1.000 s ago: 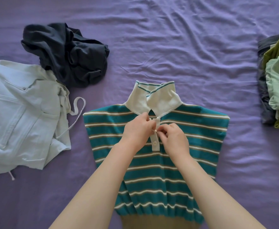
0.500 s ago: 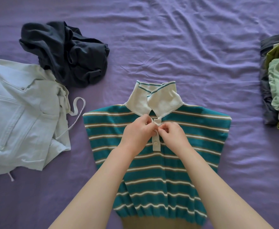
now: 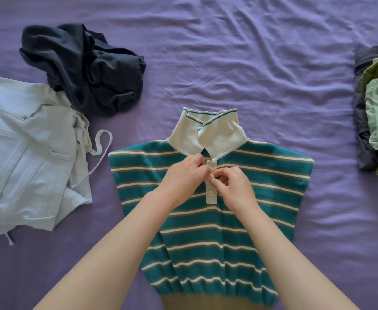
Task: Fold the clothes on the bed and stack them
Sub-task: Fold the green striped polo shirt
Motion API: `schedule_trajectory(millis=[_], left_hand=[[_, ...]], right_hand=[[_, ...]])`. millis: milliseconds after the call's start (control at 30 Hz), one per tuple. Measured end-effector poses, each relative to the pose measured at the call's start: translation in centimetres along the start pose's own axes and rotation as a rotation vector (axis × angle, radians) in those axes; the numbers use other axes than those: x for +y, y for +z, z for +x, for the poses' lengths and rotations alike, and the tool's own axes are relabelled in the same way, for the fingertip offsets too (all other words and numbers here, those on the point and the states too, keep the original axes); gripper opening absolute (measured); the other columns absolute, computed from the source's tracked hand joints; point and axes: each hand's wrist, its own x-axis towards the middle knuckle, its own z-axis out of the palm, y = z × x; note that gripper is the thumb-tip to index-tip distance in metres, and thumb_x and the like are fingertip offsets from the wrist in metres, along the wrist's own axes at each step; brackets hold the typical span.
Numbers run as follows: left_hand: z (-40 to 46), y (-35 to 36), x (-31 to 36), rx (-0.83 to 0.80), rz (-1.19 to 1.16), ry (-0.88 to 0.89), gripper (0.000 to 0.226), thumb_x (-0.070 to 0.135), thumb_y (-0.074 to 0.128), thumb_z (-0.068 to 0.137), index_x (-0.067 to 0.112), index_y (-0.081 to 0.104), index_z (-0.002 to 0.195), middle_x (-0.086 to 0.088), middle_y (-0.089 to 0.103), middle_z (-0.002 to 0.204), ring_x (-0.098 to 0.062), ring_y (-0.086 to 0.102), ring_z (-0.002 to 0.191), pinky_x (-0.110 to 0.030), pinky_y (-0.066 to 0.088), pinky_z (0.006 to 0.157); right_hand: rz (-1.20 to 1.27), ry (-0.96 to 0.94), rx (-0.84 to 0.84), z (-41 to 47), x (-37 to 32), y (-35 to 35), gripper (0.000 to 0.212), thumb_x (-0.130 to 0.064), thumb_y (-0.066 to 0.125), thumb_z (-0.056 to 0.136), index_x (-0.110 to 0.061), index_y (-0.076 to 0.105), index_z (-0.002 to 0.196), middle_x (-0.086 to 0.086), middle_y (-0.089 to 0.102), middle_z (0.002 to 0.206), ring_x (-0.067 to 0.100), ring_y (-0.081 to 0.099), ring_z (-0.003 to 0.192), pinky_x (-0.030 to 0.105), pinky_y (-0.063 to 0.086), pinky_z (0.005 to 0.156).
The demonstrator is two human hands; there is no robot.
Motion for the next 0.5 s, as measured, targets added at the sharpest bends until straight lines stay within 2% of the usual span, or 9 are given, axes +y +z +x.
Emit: schedule_trajectory(millis=[133, 233, 367, 433, 500], left_hand=[[0.7, -0.2, -0.4, -0.062, -0.042, 0.0, 0.023, 0.026, 0.057, 0.095, 0.016, 0.061, 0.115, -0.003, 0.048, 0.109, -0.016, 0.046, 0.086, -0.034, 0.049, 0.062], [1.0, -0.5, -0.7, -0.104, -0.041, 0.016, 0.024, 0.02, 0.061, 0.092, 0.02, 0.06, 0.117, -0.001, 0.048, 0.113, -0.016, 0.047, 0.085, -0.033, 0.049, 0.063], [1.5, -1.0, -1.1, -0.104, -0.078, 0.049, 0.022, 0.023, 0.06, 0.093, 0.023, 0.062, 0.115, -0.001, 0.046, 0.111, -0.014, 0.041, 0.081, -0.036, 0.05, 0.064], [1.7, -1.2, -1.3, -0.094, -0.139, 0.022, 0.019, 0.028, 0.059, 0.092, 0.023, 0.064, 0.11, -0.001, 0.044, 0.109, -0.017, 0.045, 0.082, -0.036, 0.048, 0.065], [2.0, -1.3, -1.2, -0.069, -0.146, -0.052, 0.021, 0.032, 0.063, 0.089, 0.021, 0.061, 0.106, 0.0, 0.043, 0.107, -0.02, 0.049, 0.081, -0.035, 0.043, 0.062]], right_hand=[[-0.037, -0.026, 0.056, -0.1, 0.2, 0.3, 0.018, -0.027, 0.058, 0.093, -0.019, 0.068, 0.106, -0.005, 0.056, 0.1, 0.009, 0.054, 0.089, 0.023, 0.046, 0.078], [-0.024, -0.017, 0.056, 0.1, 0.3, 0.3, 0.017, -0.025, 0.057, 0.093, -0.019, 0.068, 0.105, -0.008, 0.053, 0.099, 0.009, 0.053, 0.09, 0.021, 0.044, 0.077], [0.022, 0.016, 0.044, 0.1, 0.2, 0.2, 0.011, -0.024, 0.059, 0.092, -0.022, 0.066, 0.099, -0.007, 0.055, 0.096, 0.009, 0.056, 0.087, 0.025, 0.05, 0.077], [0.021, 0.033, 0.062, 0.2, 0.2, 0.2, 0.005, -0.026, 0.062, 0.09, -0.025, 0.061, 0.094, -0.008, 0.055, 0.09, 0.009, 0.056, 0.082, 0.026, 0.05, 0.07], [-0.018, 0.052, 0.09, 0.3, 0.1, 0.3, 0.014, -0.03, 0.064, 0.088, -0.025, 0.051, 0.092, -0.008, 0.054, 0.084, 0.01, 0.054, 0.076, 0.028, 0.049, 0.064]])
